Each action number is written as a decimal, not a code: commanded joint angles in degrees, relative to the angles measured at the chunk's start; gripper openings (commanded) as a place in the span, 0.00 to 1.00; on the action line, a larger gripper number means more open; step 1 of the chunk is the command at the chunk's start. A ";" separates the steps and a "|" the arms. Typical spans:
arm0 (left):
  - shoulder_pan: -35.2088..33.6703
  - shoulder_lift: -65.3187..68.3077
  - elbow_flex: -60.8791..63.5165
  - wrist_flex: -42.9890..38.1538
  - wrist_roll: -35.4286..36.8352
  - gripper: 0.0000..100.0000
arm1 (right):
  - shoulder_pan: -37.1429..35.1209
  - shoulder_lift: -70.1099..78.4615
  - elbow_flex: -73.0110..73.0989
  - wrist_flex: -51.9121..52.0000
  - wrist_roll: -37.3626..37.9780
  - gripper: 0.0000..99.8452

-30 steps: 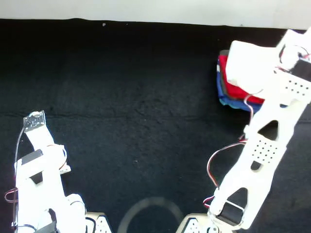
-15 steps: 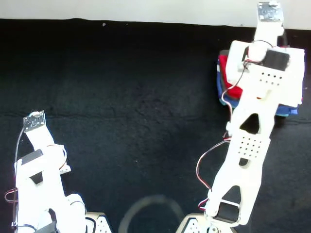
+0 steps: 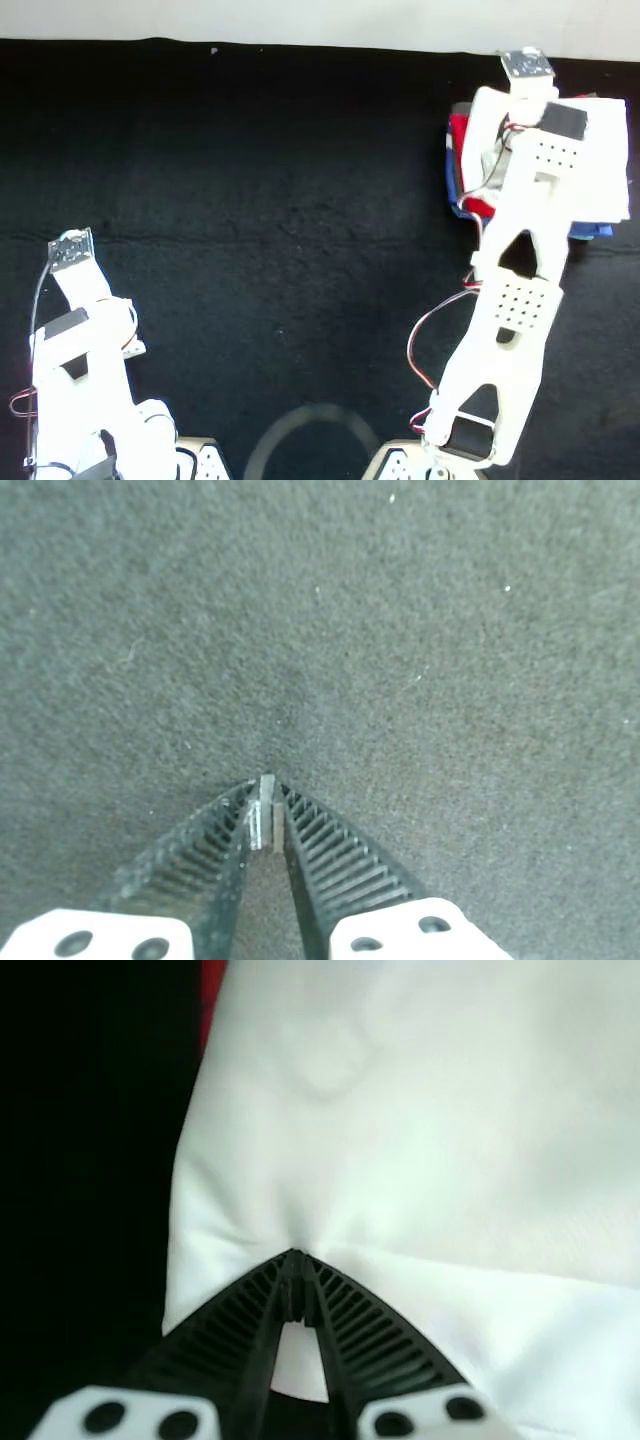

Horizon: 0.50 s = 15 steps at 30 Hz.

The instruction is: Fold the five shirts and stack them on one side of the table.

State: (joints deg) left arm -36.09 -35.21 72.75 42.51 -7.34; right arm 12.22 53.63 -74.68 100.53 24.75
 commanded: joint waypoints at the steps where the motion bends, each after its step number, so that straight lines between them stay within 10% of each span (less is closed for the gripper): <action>1: -0.13 -0.66 0.13 -1.14 -0.18 0.01 | 4.09 -4.00 1.19 0.66 3.96 0.01; 15: -0.13 -0.66 0.13 -1.14 -0.26 0.01 | -0.84 -9.63 -11.12 0.75 -2.11 0.01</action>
State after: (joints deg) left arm -36.09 -35.21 72.75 42.51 -7.34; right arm 12.04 52.40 -81.27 100.53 25.71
